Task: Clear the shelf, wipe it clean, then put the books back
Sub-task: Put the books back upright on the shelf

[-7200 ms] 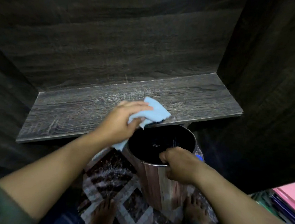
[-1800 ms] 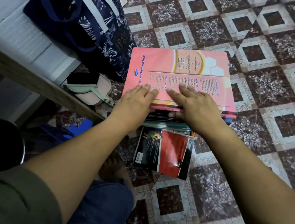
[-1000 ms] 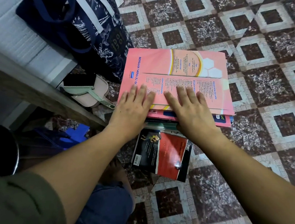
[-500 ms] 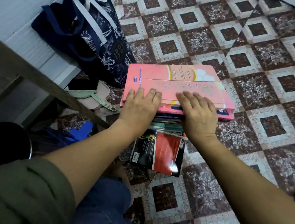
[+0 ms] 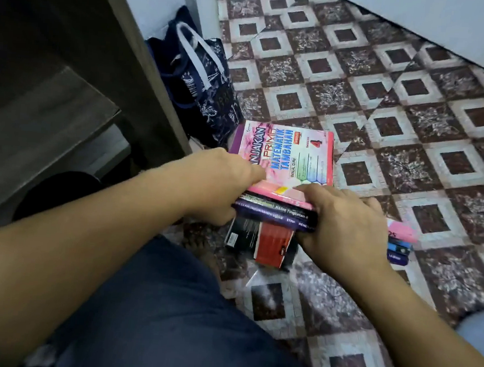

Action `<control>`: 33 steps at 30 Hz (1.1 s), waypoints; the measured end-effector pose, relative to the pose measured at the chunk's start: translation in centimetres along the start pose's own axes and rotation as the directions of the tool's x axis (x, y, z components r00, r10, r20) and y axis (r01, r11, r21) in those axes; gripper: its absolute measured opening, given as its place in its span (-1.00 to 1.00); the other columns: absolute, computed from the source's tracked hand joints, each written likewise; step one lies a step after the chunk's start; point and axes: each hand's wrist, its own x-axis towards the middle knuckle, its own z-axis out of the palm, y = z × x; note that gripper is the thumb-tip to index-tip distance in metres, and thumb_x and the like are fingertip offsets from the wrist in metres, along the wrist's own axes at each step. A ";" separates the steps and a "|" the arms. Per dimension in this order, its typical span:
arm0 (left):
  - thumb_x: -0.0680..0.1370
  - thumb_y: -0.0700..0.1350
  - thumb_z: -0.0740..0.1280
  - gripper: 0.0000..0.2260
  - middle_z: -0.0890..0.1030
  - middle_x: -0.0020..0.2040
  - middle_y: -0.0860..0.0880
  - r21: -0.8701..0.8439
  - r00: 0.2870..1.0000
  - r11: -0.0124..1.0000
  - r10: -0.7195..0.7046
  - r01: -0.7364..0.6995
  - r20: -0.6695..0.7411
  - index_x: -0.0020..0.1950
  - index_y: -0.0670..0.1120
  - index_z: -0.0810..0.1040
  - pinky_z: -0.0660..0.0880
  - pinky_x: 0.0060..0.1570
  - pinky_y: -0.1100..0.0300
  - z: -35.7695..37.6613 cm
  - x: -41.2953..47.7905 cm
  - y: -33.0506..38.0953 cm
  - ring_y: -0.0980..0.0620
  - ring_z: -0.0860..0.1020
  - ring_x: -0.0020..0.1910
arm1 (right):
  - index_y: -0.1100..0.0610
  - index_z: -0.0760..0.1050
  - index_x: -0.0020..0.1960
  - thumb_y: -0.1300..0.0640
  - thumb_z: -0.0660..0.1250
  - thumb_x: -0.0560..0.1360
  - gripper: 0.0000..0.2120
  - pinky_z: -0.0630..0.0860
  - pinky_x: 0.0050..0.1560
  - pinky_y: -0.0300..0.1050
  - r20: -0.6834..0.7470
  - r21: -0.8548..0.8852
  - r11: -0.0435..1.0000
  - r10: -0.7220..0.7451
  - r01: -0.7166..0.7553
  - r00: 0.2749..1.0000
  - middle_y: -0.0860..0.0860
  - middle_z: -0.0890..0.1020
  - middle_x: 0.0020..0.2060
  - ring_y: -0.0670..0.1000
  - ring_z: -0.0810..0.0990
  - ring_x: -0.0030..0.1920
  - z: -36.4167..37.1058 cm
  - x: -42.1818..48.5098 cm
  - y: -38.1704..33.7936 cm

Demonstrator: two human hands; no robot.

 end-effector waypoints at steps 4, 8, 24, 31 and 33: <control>0.44 0.00 0.32 -0.60 0.54 0.10 0.05 -0.054 0.993 0.994 -0.096 0.100 0.063 0.27 0.09 0.37 0.47 -0.03 0.10 0.1 -5.3 0.6 -0.06 0.55 0.03 | -0.06 0.56 -0.02 0.01 0.55 0.14 -0.58 0.38 -0.16 -0.03 -0.022 0.038 0.996 -0.080 0.081 0.997 -0.08 0.65 -0.22 0.10 0.61 -0.18 -0.5 -2.0 -3.2; 0.45 -0.01 0.33 -0.61 0.56 0.12 0.11 -0.117 0.974 0.967 -0.223 0.226 0.037 0.26 0.14 0.39 0.41 -0.02 0.17 -0.9 -11.3 -0.4 0.00 0.54 0.05 | -0.10 0.56 0.02 -0.04 0.56 0.14 -0.53 0.39 -0.18 -0.03 -0.116 0.049 0.979 -0.191 0.197 0.975 -0.09 0.65 -0.23 0.10 0.61 -0.22 -1.7 -1.7 -7.8; 0.35 -0.04 0.24 -0.46 0.57 0.15 -0.12 -0.071 0.397 0.449 -0.843 0.891 -0.362 0.34 0.00 0.40 0.47 0.00 -0.08 2.4 -38.7 -7.8 -0.26 0.55 0.00 | -0.06 0.57 0.08 0.07 0.43 0.28 -0.63 0.12 -0.18 -0.05 -0.549 0.047 0.640 -0.625 0.767 0.555 -0.07 0.65 -0.11 0.09 0.58 -0.16 -5.8 3.4 -38.3; 0.35 -0.16 0.45 -0.43 0.56 0.16 -0.10 -0.095 0.110 0.135 -0.966 0.986 -0.233 0.33 -0.04 0.37 0.40 0.05 -0.03 13.2 -40.7 -10.1 -0.20 0.52 0.10 | 0.00 0.60 0.03 0.14 0.12 0.39 -0.66 0.12 -0.19 -0.06 -0.558 -0.035 0.427 -0.758 0.904 0.337 -0.07 0.64 -0.17 0.07 0.59 -0.18 2.4 4.9 -47.1; 0.37 -0.17 0.44 -0.45 0.57 0.18 -0.08 -0.105 0.105 0.129 -0.971 0.986 -0.214 0.34 -0.04 0.38 0.41 0.06 -0.03 16.6 -40.4 -10.6 -0.19 0.53 0.11 | -0.02 0.60 0.05 0.12 0.19 0.43 -0.72 0.13 -0.18 -0.06 -0.502 -0.048 0.401 -0.801 0.915 0.325 -0.08 0.65 -0.10 0.06 0.59 -0.17 5.2 4.8 -47.9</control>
